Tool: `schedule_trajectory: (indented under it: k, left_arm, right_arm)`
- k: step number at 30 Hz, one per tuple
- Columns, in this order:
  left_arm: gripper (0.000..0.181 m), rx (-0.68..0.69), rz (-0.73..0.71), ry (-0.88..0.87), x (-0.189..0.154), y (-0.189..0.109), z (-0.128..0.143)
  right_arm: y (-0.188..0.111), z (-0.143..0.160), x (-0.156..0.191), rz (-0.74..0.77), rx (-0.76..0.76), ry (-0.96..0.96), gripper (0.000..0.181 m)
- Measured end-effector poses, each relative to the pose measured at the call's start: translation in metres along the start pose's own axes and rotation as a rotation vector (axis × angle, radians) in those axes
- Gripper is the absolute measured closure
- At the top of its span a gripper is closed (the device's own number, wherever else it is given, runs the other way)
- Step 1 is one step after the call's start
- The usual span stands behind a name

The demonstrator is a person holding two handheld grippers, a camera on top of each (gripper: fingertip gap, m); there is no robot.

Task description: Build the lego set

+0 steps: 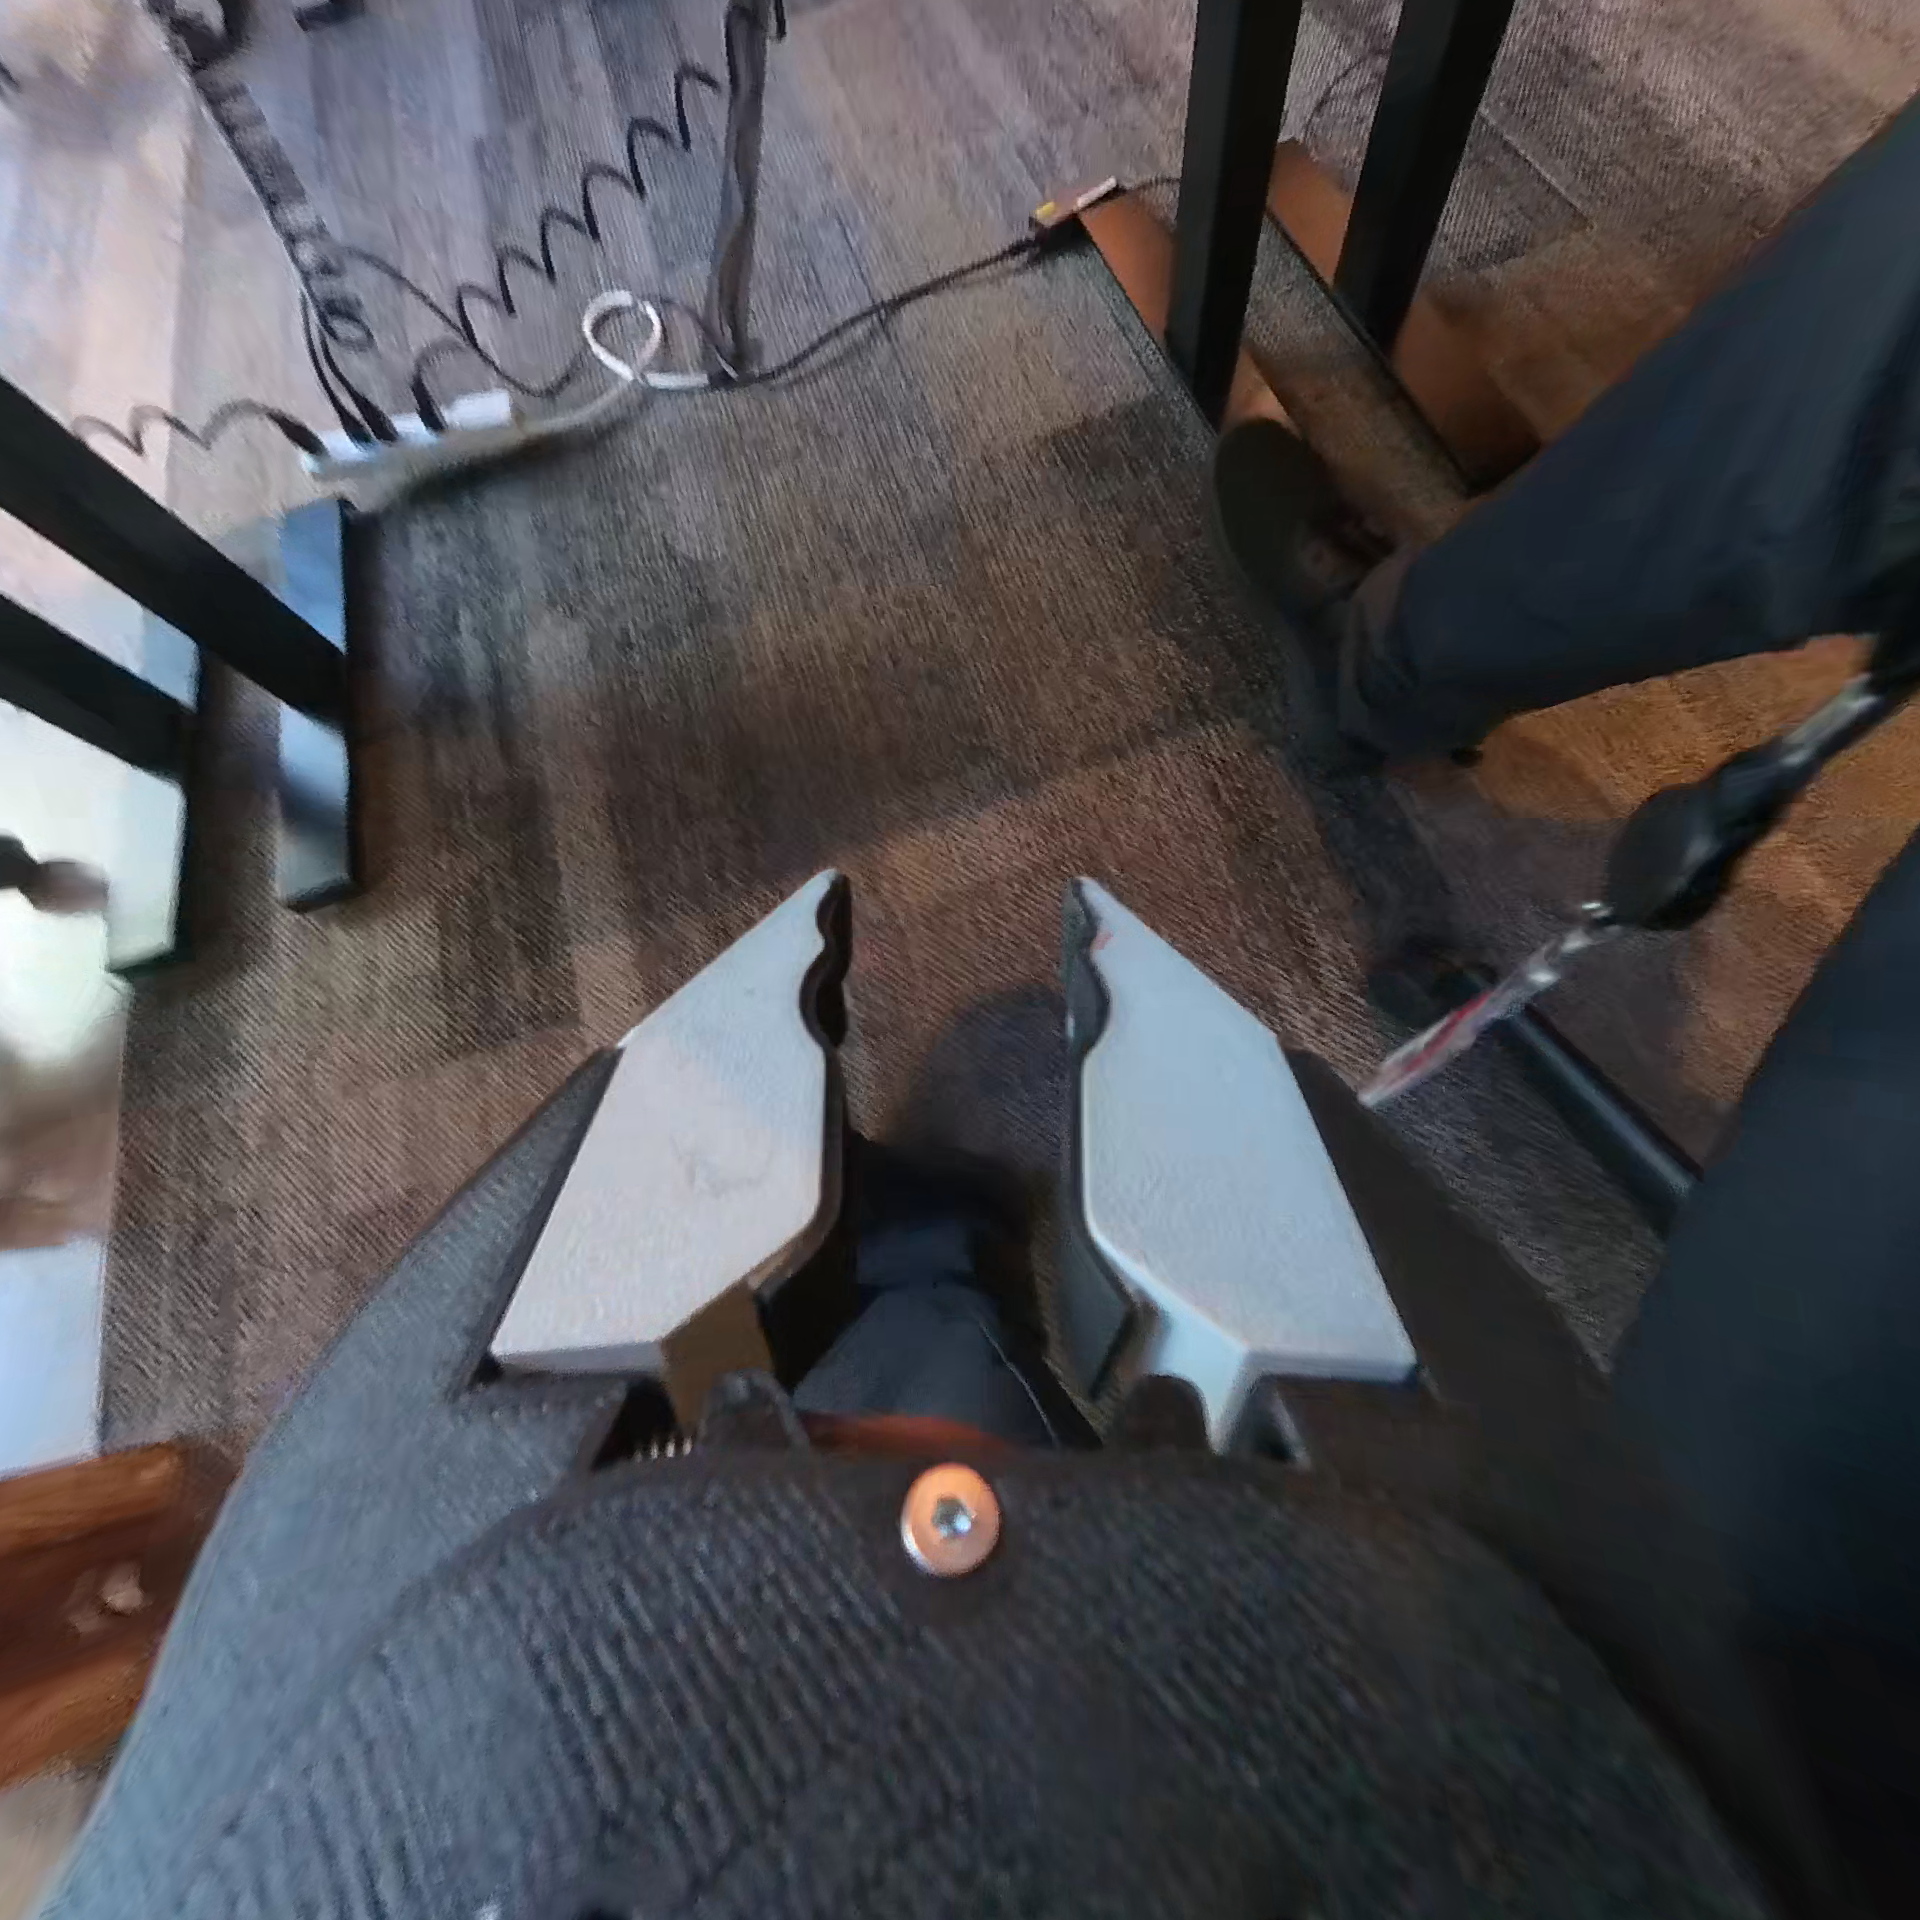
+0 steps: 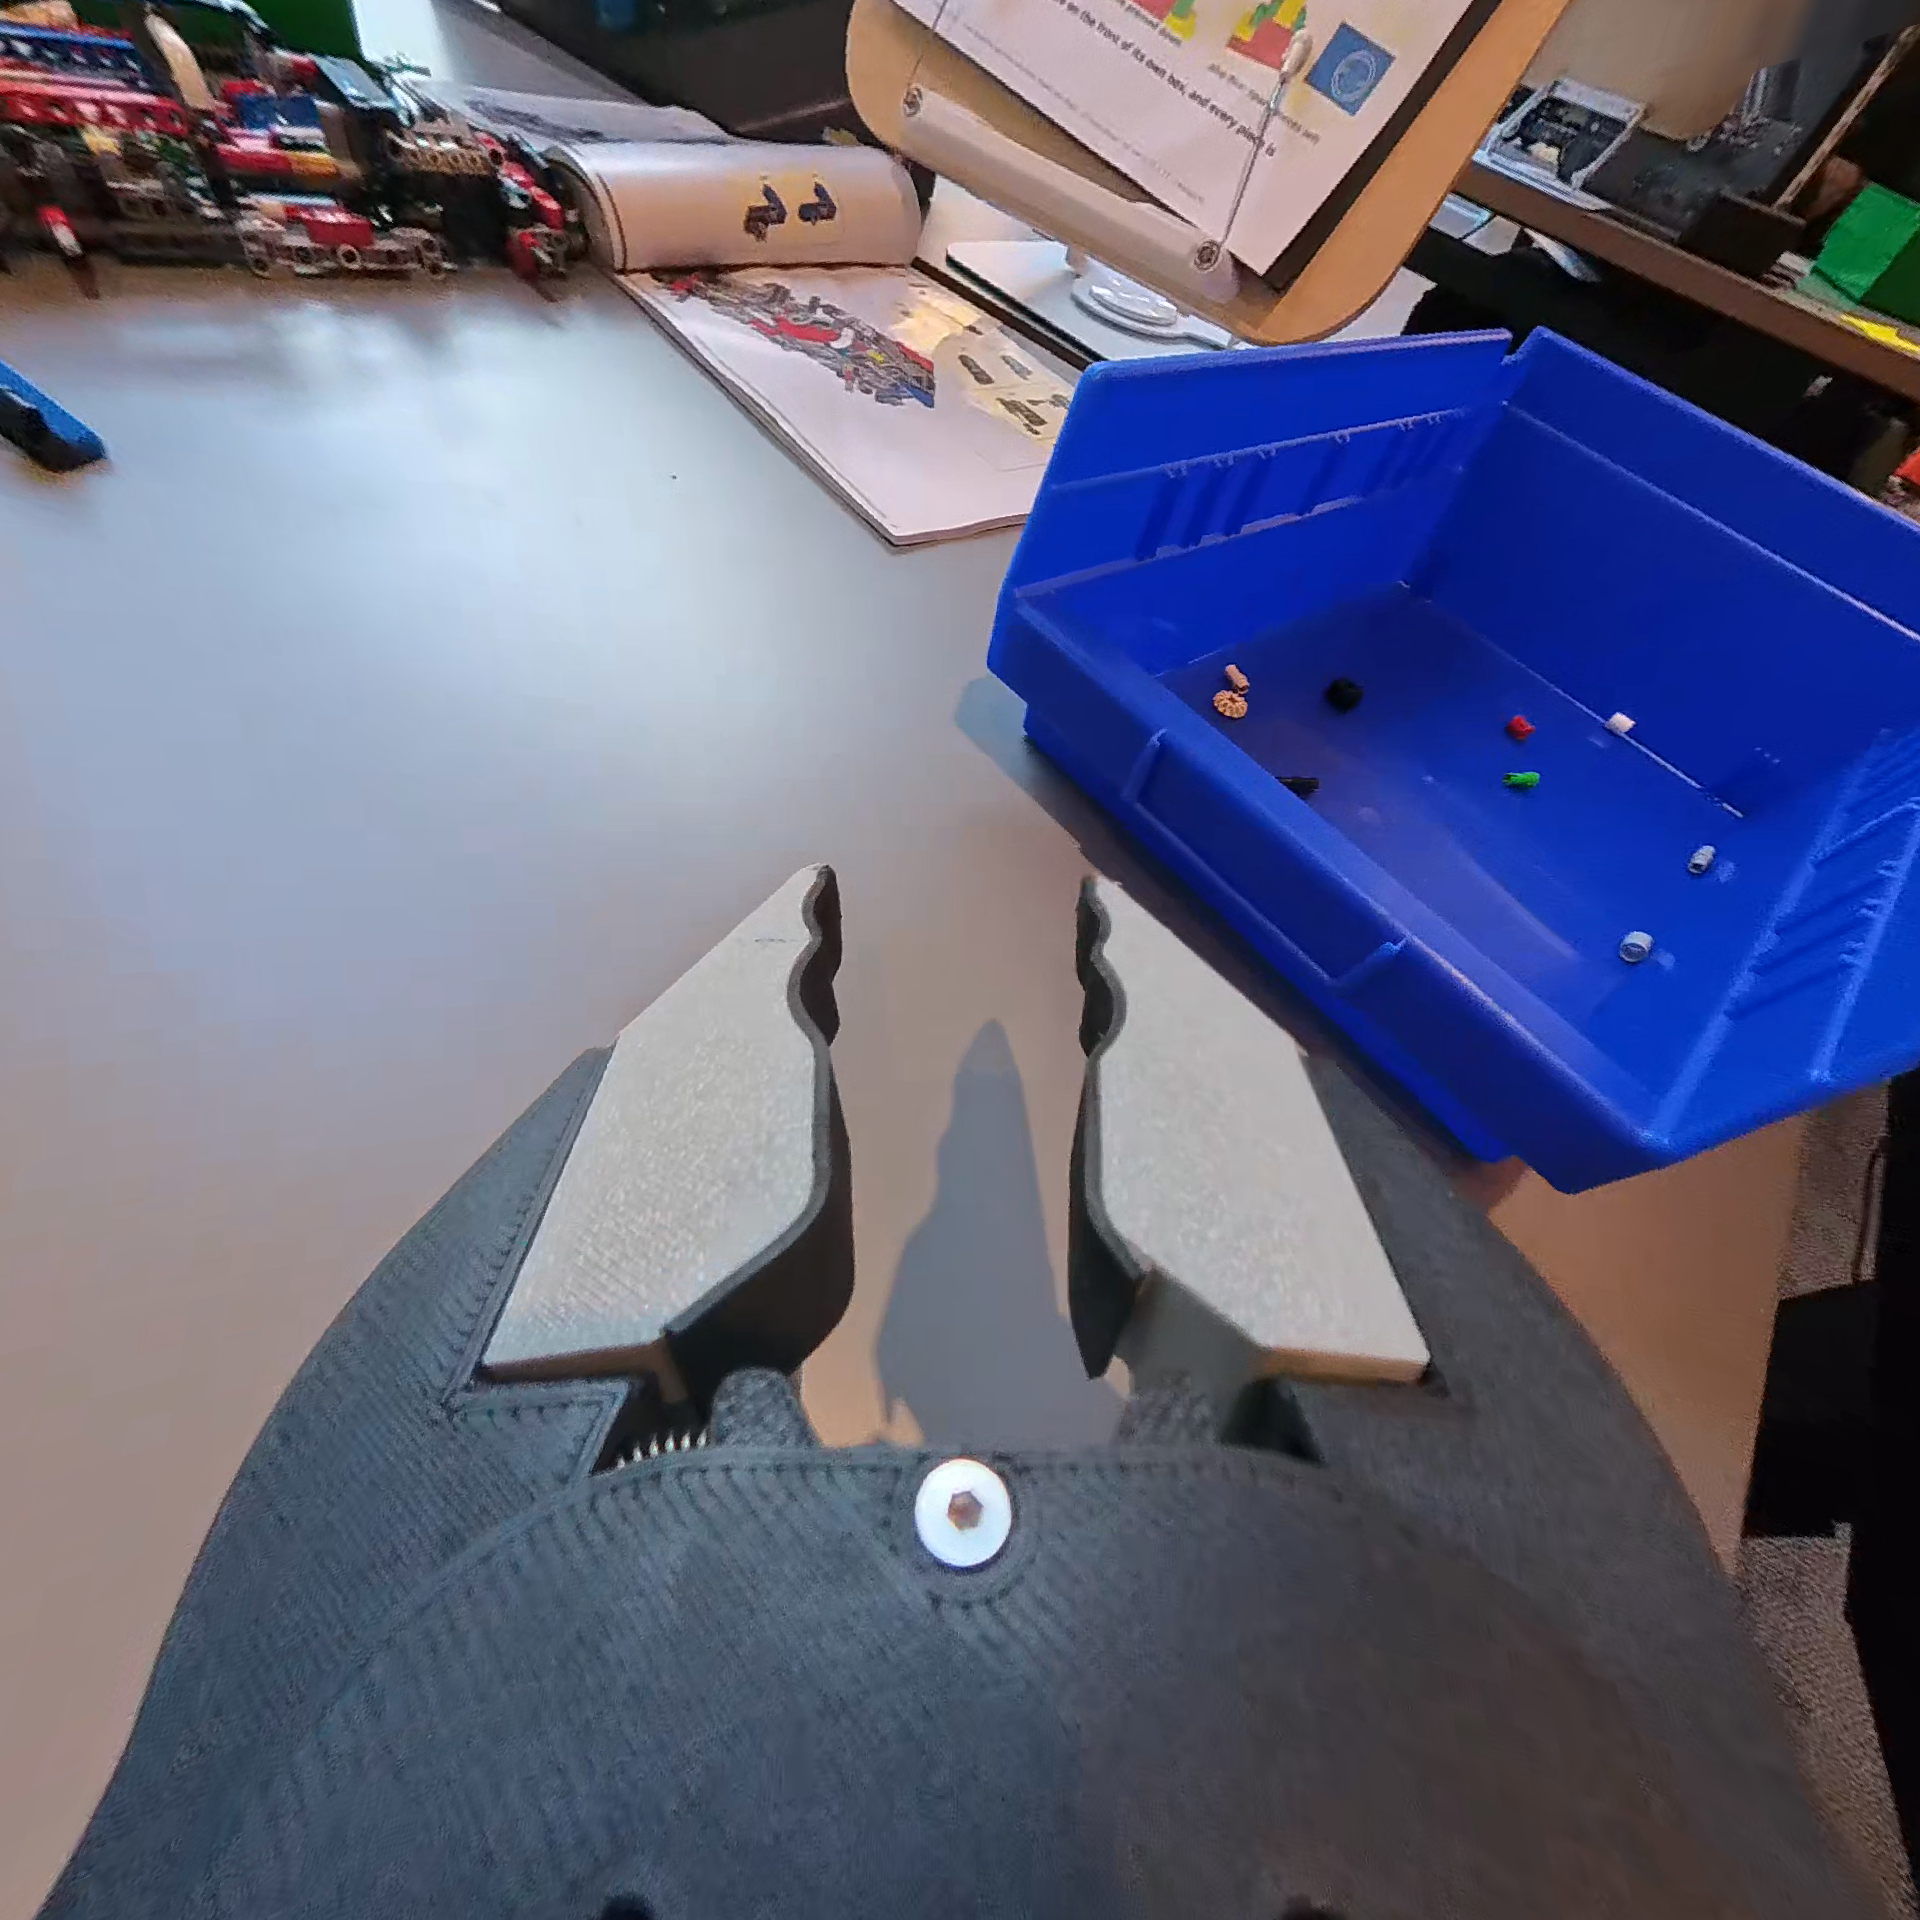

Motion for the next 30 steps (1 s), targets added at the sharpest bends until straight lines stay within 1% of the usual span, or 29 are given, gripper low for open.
schedule_trajectory:
  k: [3, 6, 8, 11, 12, 13, 14, 15, 16, 17, 19, 20, 21, 22, 23, 24, 25, 26, 27, 29, 30]
  left_arm:
    - [0.148, -0.044, -0.001, 0.184, 0.009, 0.016, -0.023]
    - [0.154, -0.127, 0.024, 0.353, 0.03, 0.045, -0.055]
    - [0.156, -0.115, 0.032, 0.373, 0.053, 0.075, -0.072]
    - [0.156, -0.124, 0.028, 0.275, 0.084, 0.107, -0.115]
    - [0.157, -0.118, 0.05, 0.256, 0.089, 0.115, -0.13]
    - [0.156, -0.091, 0.107, 0.304, 0.089, 0.123, -0.145]
    - [0.154, -0.038, 0.143, 0.393, 0.089, 0.131, -0.159]
    - [0.152, 0.003, 0.105, 0.457, 0.091, 0.136, -0.173]
    - [0.151, -0.008, 0.041, 0.462, 0.093, 0.139, -0.186]
    - [0.152, -0.034, 0.038, 0.431, 0.09, 0.138, -0.195]
    - [0.153, -0.041, 0.098, 0.298, 0.079, 0.137, -0.201]
    - [0.151, -0.013, 0.149, 0.247, 0.073, 0.136, -0.198]
    - [0.149, 0.024, 0.209, 0.238, 0.067, 0.136, -0.194]
    - [0.149, 0.054, 0.254, 0.273, 0.062, 0.135, -0.191]
    - [0.149, 0.067, 0.267, 0.335, 0.06, 0.135, -0.189]
    - [0.149, 0.065, 0.263, 0.401, 0.06, 0.136, -0.19]
    - [0.15, 0.06, 0.261, 0.449, 0.061, 0.139, -0.191]
    - [0.151, 0.059, 0.27, 0.465, 0.062, 0.142, -0.194]
    - [0.15, 0.057, 0.295, 0.443, 0.063, 0.146, -0.198]
    - [0.149, 0.037, 0.395, 0.336, 0.061, 0.152, -0.206]
    - [0.149, 0.033, 0.452, 0.287, 0.06, 0.153, -0.208]
  right_arm:
    - [-0.005, -0.001, -0.001, -0.014, -0.03, 0.03, 0.14]
    - [-0.009, -0.001, -0.001, -0.017, -0.051, 0.045, 0.14]
    - [-0.01, -0.002, 0.0, -0.021, -0.064, 0.044, 0.14]
    - [-0.012, -0.003, 0.0, -0.042, -0.077, 0.058, 0.142]
    - [-0.012, -0.003, 0.001, -0.049, -0.081, 0.061, 0.144]
    - [-0.012, -0.003, 0.002, -0.059, -0.082, 0.059, 0.146]
    - [-0.012, -0.003, 0.004, -0.072, -0.079, 0.053, 0.146]
    - [-0.012, -0.003, 0.006, -0.079, -0.075, 0.045, 0.146]
    - [-0.013, -0.003, 0.008, -0.077, -0.073, 0.039, 0.146]
    - [-0.014, -0.003, 0.01, -0.074, -0.077, 0.033, 0.144]
    - [-0.016, -0.005, 0.012, -0.056, -0.1, 0.013, 0.141]
    - [-0.015, -0.006, 0.011, -0.036, -0.11, 0.003, 0.142]
    - [-0.011, -0.007, 0.007, -0.02, -0.118, 0.001, 0.143]
    - [-0.005, -0.01, 0.004, -0.026, -0.114, 0.01, 0.143]
    - [0.004, -0.015, -0.002, -0.031, -0.091, 0.019, 0.142]
    - [0.016, -0.022, -0.01, -0.003, -0.056, 0.016, 0.142]
    - [0.029, -0.029, -0.018, 0.031, -0.009, -0.002, 0.138]
    - [0.043, -0.035, -0.025, 0.049, 0.046, -0.037, 0.121]
    - [0.056, -0.039, -0.031, 0.063, 0.115, -0.087, 0.115]
    - [0.081, -0.035, -0.039, 0.029, 0.283, -0.169, 0.121]
    - [0.089, -0.028, -0.04, -0.003, 0.369, -0.174, 0.126]
Point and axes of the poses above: each gripper's, where its closed fingertips meet, y out along the fingers, z out of its underside, x = y × z across the jaws, the point moved 8 cm from there along -y, back along the fingers, and after that the axes turned 2 degrees about -x, right-handed, at the moved point
